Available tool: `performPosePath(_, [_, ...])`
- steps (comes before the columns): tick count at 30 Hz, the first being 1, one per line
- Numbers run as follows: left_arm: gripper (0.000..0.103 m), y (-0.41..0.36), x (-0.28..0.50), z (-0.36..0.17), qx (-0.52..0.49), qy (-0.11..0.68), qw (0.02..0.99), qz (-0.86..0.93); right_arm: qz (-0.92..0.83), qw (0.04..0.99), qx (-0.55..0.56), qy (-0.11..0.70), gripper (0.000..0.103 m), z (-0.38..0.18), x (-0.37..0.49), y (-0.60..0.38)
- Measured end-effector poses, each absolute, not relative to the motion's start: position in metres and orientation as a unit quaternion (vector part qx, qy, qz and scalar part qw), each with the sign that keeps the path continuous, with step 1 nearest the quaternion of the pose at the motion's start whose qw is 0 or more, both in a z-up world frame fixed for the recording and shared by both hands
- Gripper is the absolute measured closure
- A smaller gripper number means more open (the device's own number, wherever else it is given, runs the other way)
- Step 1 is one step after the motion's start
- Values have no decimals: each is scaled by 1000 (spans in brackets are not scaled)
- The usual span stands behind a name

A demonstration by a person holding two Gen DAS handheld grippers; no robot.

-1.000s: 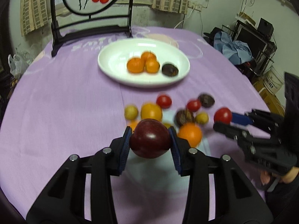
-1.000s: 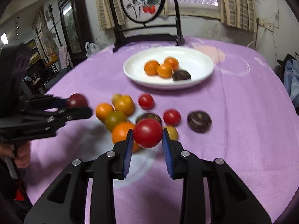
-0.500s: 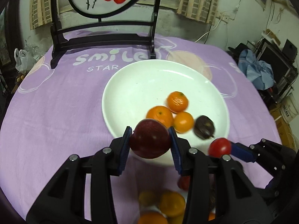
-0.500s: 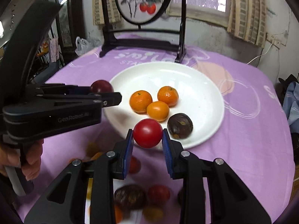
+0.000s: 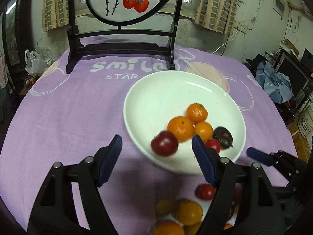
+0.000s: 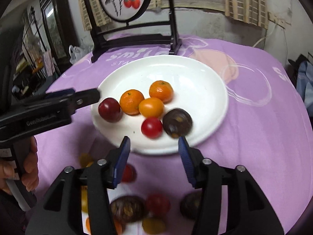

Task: Organize fruits
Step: 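Lower the plum and tomato onto the white plate and open both tools, then grasp an orange with the right tool while the left tool grasps a mandarin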

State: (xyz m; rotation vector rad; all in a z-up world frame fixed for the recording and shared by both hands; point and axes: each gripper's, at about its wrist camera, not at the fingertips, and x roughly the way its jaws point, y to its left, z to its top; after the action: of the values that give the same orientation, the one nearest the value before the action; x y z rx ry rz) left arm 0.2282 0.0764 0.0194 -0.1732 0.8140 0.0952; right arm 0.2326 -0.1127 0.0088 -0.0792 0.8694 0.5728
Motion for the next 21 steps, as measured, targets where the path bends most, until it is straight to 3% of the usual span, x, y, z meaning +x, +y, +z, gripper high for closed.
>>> performPosePath(1, [15,77,220,20,-82,394,914,47,270,869,-32,413,43,10,223,-122])
performPosePath(2, [14,76,208,19,-80,389,916,50,271,869,-30,412,43,11,217,-128])
performPosePath(11, [12,68,144,-1,-65,399,913,49,282,865,-44,412,42,2,143,-156])
performPosePath(21, [12,80,125,-22,-97,403,909,41,304,832,-116,450,42,-28,101,-114])
